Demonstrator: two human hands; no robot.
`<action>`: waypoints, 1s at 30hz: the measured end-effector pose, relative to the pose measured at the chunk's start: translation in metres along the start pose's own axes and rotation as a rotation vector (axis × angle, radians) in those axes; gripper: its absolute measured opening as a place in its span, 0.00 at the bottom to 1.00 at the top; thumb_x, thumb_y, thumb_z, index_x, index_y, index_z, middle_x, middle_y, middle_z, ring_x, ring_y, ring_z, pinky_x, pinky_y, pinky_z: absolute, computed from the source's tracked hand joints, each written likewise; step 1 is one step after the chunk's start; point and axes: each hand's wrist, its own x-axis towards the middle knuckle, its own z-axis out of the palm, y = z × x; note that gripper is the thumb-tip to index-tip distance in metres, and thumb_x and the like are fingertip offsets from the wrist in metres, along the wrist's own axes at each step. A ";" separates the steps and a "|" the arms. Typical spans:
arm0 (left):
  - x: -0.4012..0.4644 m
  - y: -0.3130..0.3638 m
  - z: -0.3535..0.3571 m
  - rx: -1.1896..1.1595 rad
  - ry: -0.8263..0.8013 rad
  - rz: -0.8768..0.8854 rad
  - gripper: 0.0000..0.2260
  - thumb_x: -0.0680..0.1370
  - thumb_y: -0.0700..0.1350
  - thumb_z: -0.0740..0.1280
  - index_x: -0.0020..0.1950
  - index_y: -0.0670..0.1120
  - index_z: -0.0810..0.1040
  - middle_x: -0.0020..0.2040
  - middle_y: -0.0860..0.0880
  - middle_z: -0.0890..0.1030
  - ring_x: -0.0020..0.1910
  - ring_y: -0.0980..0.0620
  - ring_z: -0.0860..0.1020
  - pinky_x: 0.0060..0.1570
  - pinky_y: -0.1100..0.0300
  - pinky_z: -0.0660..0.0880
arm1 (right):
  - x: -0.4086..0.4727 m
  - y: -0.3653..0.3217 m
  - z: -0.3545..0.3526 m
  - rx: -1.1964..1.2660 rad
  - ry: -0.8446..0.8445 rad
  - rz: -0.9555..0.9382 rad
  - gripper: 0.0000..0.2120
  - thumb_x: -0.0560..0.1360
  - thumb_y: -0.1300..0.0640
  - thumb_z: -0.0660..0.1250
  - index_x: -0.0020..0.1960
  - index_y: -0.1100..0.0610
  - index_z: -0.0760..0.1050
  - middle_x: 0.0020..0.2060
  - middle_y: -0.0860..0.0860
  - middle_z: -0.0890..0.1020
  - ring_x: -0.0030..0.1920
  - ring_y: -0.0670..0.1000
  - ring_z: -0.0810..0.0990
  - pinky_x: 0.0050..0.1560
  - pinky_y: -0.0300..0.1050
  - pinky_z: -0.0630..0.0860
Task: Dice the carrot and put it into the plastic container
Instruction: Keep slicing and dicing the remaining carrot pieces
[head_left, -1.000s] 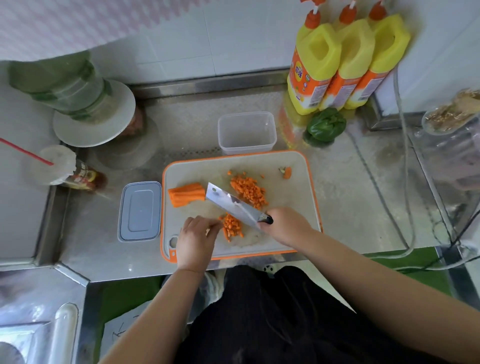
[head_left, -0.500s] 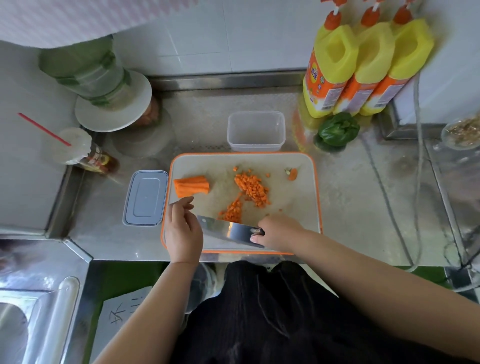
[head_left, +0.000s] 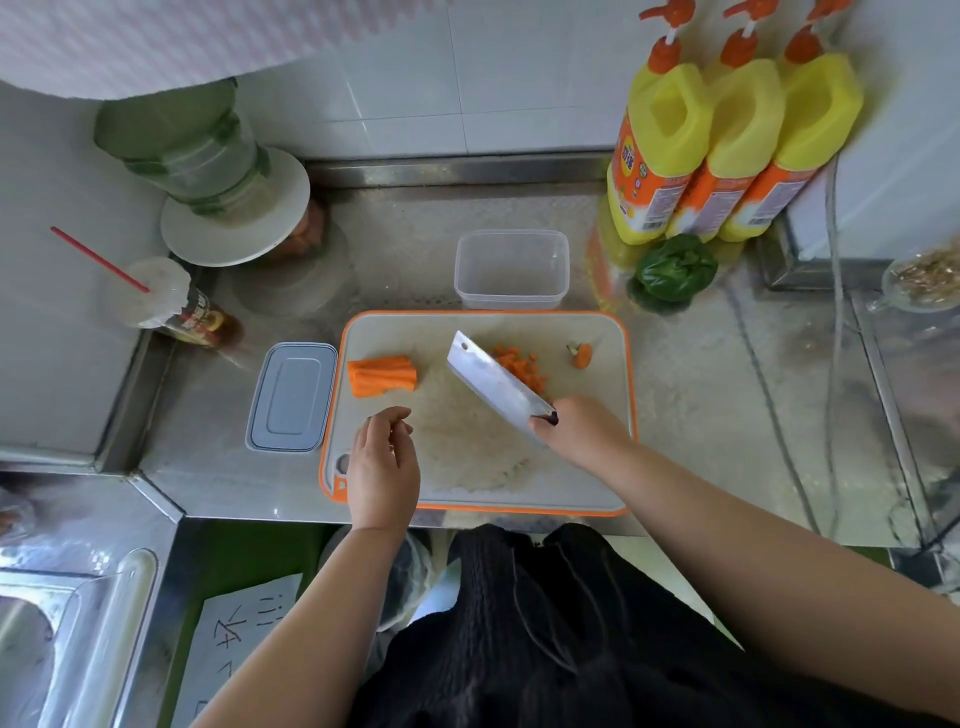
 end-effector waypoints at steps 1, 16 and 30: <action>0.000 0.001 0.000 -0.002 -0.004 0.000 0.11 0.81 0.37 0.59 0.59 0.44 0.77 0.51 0.48 0.80 0.49 0.50 0.78 0.46 0.61 0.69 | -0.003 0.000 0.000 -0.016 -0.014 -0.025 0.21 0.79 0.45 0.60 0.32 0.55 0.63 0.28 0.51 0.68 0.29 0.52 0.68 0.28 0.45 0.59; 0.002 0.014 0.005 0.034 -0.049 0.044 0.24 0.74 0.27 0.56 0.68 0.44 0.71 0.64 0.47 0.72 0.64 0.47 0.71 0.59 0.51 0.71 | -0.011 0.012 -0.022 -0.116 0.127 -0.112 0.17 0.78 0.44 0.60 0.39 0.56 0.68 0.33 0.51 0.74 0.37 0.55 0.75 0.30 0.44 0.64; 0.009 0.061 0.025 0.681 -0.426 0.649 0.46 0.66 0.34 0.56 0.77 0.63 0.40 0.79 0.48 0.42 0.78 0.38 0.42 0.74 0.39 0.44 | -0.036 0.006 0.010 -0.310 0.614 -0.364 0.26 0.57 0.54 0.78 0.45 0.60 0.66 0.24 0.51 0.73 0.21 0.53 0.73 0.23 0.38 0.56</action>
